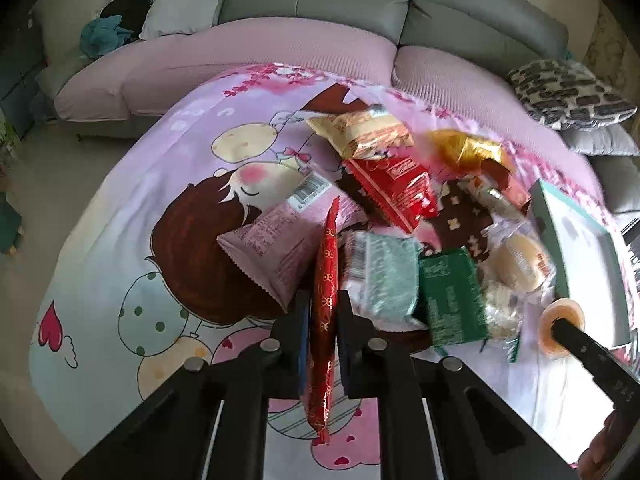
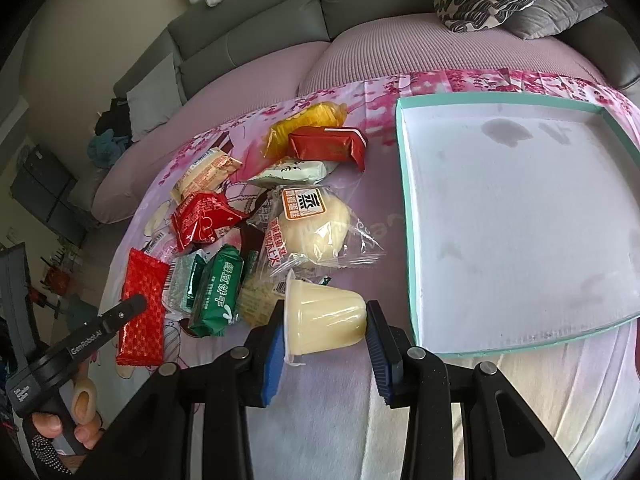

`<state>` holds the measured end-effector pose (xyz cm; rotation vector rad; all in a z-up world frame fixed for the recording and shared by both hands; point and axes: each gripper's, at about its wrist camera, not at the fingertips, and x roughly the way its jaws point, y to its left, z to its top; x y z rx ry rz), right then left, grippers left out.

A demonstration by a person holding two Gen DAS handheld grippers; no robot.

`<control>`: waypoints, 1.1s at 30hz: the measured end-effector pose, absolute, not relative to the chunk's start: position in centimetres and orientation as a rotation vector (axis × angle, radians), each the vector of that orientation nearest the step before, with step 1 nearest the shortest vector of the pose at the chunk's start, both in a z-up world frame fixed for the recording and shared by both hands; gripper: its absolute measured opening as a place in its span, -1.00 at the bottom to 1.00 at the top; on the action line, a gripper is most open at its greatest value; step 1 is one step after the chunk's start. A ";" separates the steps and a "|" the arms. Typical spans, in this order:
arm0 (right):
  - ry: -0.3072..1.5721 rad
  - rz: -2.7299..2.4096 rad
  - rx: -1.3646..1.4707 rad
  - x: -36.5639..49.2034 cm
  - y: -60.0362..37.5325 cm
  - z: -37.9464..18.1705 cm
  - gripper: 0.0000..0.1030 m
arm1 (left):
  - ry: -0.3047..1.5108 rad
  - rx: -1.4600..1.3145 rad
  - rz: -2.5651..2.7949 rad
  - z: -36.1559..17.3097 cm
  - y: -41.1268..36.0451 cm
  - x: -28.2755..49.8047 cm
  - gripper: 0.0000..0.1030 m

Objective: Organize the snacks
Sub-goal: 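Carry the red bar and pudding cup into the tray and release both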

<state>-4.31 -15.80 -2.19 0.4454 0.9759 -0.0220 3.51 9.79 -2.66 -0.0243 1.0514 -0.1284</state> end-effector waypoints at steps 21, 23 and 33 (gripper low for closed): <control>0.957 -0.025 0.457 -4.7 -16.0 -1.8 -0.23 | 1.142 -0.096 -0.112 -4.4 10.6 4.1 -0.76; 0.938 -0.023 0.455 -4.8 -16.1 -1.3 -0.23 | 1.119 -0.103 -0.114 -3.5 10.6 3.8 -0.76; 0.828 -0.122 0.444 -5.5 -19.5 1.7 -0.23 | 0.999 -0.089 -0.159 1.7 8.0 2.5 -0.76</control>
